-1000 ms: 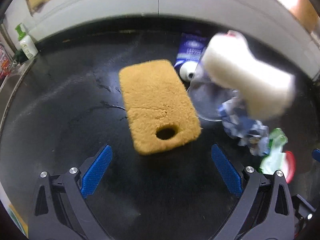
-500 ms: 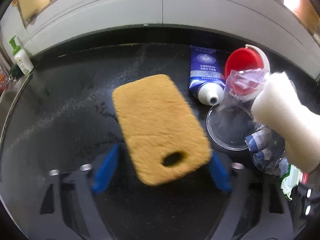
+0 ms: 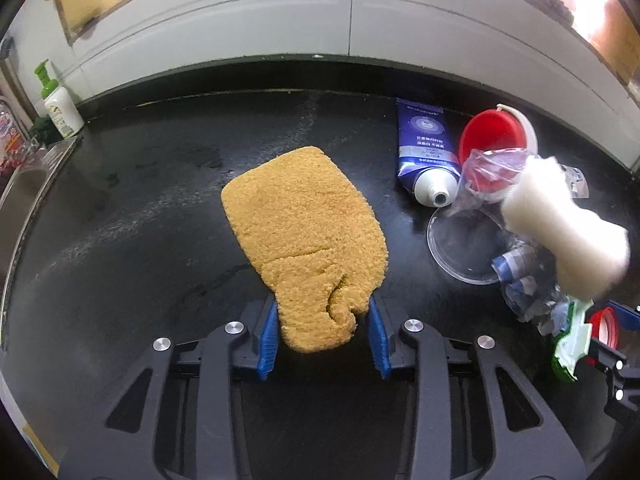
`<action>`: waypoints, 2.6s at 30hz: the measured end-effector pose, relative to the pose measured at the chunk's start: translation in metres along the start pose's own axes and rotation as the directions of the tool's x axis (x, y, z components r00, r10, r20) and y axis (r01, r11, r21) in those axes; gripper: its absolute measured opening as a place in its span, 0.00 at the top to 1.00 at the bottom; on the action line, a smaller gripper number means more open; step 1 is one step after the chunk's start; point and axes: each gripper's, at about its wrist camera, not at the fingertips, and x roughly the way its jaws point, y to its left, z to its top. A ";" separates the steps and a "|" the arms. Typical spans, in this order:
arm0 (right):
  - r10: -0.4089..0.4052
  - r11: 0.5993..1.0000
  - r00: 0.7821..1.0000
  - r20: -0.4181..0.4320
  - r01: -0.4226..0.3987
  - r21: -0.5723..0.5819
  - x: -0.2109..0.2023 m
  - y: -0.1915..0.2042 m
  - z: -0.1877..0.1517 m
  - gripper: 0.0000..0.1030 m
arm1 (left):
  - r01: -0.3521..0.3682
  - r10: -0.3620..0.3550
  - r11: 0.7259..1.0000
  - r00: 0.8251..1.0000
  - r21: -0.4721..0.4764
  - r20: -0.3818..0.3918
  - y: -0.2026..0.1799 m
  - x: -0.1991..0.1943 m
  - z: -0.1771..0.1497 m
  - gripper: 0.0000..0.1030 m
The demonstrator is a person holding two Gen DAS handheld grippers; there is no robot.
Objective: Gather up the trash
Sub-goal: 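Grasp the yellow sponge with the left tool while the right tool grasps the red-rimmed lid, then carry sponge and lid to the black bin and release both, then swing both tools back over the countertop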
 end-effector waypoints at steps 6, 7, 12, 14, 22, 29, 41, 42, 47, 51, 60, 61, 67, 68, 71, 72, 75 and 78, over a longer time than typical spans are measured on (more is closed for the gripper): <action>-0.007 1.000 0.999 0.036 0.006 0.026 -0.023 -0.003 -0.002 0.52 | -0.001 0.001 1.000 1.000 0.000 0.024 0.003 -0.031 -0.012 0.64; -0.007 1.000 0.999 0.041 0.006 0.027 -0.027 -0.002 -0.004 0.52 | 0.001 -0.001 1.000 1.000 -0.002 0.026 0.003 -0.036 -0.014 0.64; -0.018 1.000 0.998 0.067 0.016 0.025 -0.045 0.003 -0.007 0.52 | -0.001 0.002 1.000 0.999 -0.011 0.041 0.005 -0.064 -0.035 0.64; -0.016 1.000 0.997 0.075 0.015 0.024 -0.053 0.006 -0.009 0.52 | -0.003 0.004 1.000 0.999 -0.009 0.041 0.005 -0.071 -0.042 0.64; -0.016 1.000 0.993 0.114 0.016 0.007 -0.089 0.024 -0.013 0.52 | -0.005 0.007 0.999 0.997 -0.031 0.071 0.012 -0.116 -0.074 0.64; 0.051 0.997 0.984 0.172 -0.041 -0.065 -0.127 0.071 0.004 0.52 | -0.015 0.024 0.997 0.994 -0.082 0.111 0.039 -0.161 -0.096 0.64; 0.406 0.838 0.910 0.085 -0.334 -0.431 -0.142 0.290 0.033 0.52 | -0.198 0.243 0.906 0.967 -0.375 0.078 0.167 -0.252 -0.205 0.64; 0.426 0.819 0.902 0.067 -0.353 -0.453 -0.142 0.307 0.032 0.52 | -0.218 0.263 0.886 0.963 -0.409 0.057 0.180 -0.258 -0.220 0.64; 0.527 0.660 0.846 -0.085 -0.470 -0.586 -0.136 0.420 0.013 0.52 | -0.288 0.317 0.791 0.948 -0.539 -0.041 0.235 -0.270 -0.292 0.64; 0.554 0.564 0.807 -0.204 -0.544 -0.622 -0.126 0.494 -0.006 0.52 | -0.313 0.316 0.719 0.942 -0.620 -0.109 0.279 -0.261 -0.351 0.64; 0.514 0.461 0.767 -0.384 -0.625 -0.630 -0.067 0.636 -0.042 0.52 | -0.285 0.235 0.635 0.957 -0.718 -0.172 0.352 -0.213 -0.440 0.64; 0.505 0.459 0.767 -0.395 -0.627 -0.630 -0.060 0.646 -0.044 0.52 | -0.271 0.221 0.636 0.961 -0.723 -0.166 0.359 -0.207 -0.446 0.64; 0.440 0.473 0.779 -0.447 -0.624 -0.622 -0.009 0.705 -0.058 0.52 | -0.233 0.164 0.616 0.972 -0.753 -0.167 0.390 -0.172 -0.474 0.61; 0.428 0.471 0.781 -0.456 -0.623 -0.625 -0.001 0.713 -0.061 0.52 | -0.230 0.155 0.611 0.973 -0.757 -0.171 0.394 -0.165 -0.476 0.61; 0.403 0.475 0.787 -0.468 -0.617 -0.628 0.017 0.728 -0.066 0.52 | -0.216 0.127 0.598 0.976 -0.771 -0.175 0.402 -0.151 -0.484 0.54; 0.396 0.477 0.789 -0.469 -0.614 -0.629 0.022 0.731 -0.067 0.52 | -0.216 0.122 0.592 0.976 -0.777 -0.178 0.405 -0.146 -0.486 0.50; 0.388 0.492 0.789 -0.475 -0.614 -0.617 0.033 0.736 -0.065 0.22 | -0.228 0.127 0.566 0.974 -0.792 -0.190 0.412 -0.140 -0.496 0.23; 0.407 0.507 0.767 -0.495 -0.641 -0.576 0.039 0.736 -0.059 0.21 | -0.227 0.118 0.544 0.974 -0.808 -0.194 0.417 -0.139 -0.501 0.23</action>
